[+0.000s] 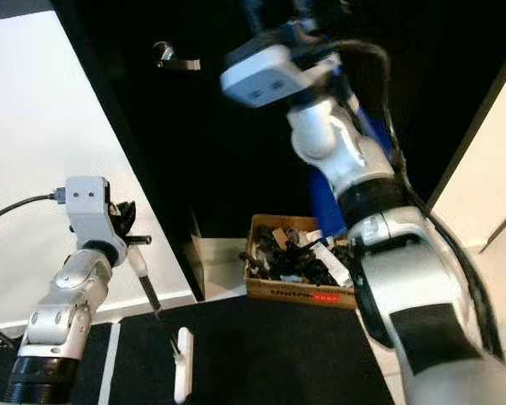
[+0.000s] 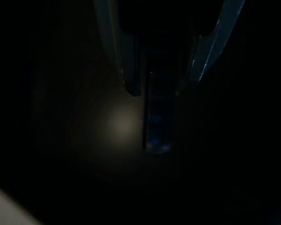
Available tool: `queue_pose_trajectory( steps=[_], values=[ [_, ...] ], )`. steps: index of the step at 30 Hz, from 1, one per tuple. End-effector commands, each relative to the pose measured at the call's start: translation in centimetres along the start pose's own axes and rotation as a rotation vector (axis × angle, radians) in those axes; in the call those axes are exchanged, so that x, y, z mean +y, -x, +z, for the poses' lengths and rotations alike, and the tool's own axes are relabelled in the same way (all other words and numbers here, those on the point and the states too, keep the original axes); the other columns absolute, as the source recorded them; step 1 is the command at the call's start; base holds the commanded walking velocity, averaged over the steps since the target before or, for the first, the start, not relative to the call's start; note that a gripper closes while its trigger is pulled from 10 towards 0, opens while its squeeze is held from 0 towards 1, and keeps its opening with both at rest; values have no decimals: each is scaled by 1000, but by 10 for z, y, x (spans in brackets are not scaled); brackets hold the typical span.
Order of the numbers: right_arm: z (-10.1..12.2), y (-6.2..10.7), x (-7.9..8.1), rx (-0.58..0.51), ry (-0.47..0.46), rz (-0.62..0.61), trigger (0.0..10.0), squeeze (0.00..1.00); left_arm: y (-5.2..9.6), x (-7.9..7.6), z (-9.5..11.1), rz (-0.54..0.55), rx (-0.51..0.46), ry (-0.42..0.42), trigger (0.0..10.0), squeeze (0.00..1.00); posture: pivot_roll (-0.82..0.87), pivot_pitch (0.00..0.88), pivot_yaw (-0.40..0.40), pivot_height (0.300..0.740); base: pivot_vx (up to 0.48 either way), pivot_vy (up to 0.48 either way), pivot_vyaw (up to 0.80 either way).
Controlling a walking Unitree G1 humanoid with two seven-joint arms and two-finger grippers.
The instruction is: Sweep floor
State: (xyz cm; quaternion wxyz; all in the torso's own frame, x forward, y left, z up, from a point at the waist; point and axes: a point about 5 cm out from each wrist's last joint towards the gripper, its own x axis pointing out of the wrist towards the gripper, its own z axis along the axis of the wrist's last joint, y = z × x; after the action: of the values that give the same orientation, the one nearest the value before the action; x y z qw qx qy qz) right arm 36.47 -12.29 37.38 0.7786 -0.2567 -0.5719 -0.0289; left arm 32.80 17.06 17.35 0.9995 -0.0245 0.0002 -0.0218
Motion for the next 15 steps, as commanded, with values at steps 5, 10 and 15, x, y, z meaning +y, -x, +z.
queue_pose_trajectory(
  steps=[5,10,15],
  values=[
    [-18,33,-8,172,-45,-29,10000,0,-3,-3,3,-34,0,-21,10000,0,0,159,167,740,0,0,0],
    [-37,75,-13,371,-144,-93,10000,0,-6,-7,5,-53,1,-23,10000,0,-6,162,179,740,0,0,0],
    [-49,130,-5,614,-304,-155,10000,0,-6,-6,4,-61,7,-27,10000,0,-10,167,185,740,0,0,0]
  ],
)
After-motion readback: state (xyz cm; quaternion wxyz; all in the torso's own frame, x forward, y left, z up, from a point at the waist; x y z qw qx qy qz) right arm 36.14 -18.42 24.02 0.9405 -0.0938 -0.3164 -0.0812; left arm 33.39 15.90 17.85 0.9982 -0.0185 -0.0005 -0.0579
